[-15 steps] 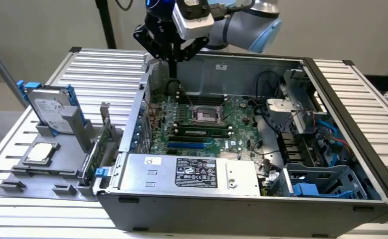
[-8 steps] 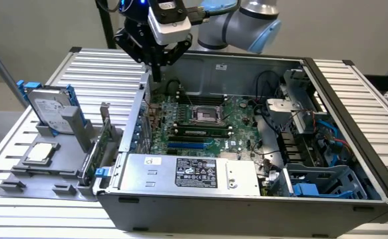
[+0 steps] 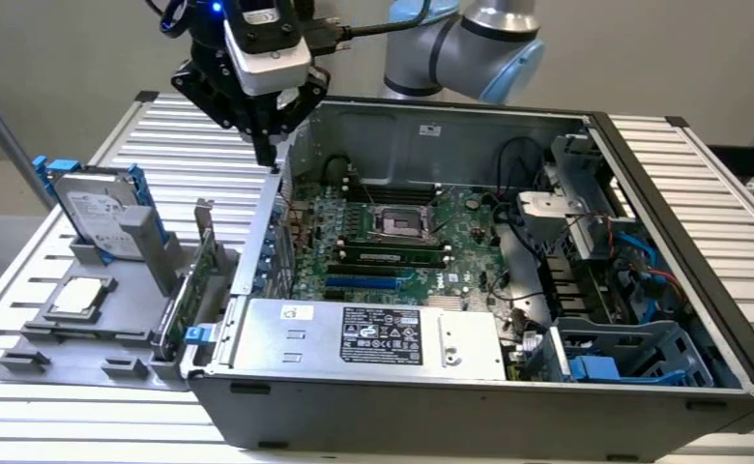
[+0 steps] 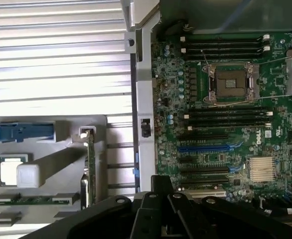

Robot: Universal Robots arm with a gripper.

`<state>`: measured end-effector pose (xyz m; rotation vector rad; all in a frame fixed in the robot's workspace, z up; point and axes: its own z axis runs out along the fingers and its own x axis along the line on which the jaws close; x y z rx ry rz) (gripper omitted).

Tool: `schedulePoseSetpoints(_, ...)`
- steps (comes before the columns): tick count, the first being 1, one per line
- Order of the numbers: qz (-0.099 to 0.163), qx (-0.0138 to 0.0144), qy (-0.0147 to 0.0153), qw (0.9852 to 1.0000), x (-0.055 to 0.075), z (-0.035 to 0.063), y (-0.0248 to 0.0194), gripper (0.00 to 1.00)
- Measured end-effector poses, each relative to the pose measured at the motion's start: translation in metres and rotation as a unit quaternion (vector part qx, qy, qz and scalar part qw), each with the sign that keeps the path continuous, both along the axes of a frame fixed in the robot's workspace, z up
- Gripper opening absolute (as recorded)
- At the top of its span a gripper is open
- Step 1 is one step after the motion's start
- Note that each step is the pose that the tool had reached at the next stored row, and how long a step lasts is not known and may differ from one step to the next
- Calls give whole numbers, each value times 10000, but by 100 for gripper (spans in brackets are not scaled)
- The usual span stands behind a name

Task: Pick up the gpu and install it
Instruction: 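Reach for the gpu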

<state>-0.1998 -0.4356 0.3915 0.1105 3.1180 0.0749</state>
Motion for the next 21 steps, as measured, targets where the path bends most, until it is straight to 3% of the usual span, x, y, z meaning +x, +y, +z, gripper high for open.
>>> schedulePoseSetpoints(21, 0, -8, 0, 10000, -954, -244, -57, 11)
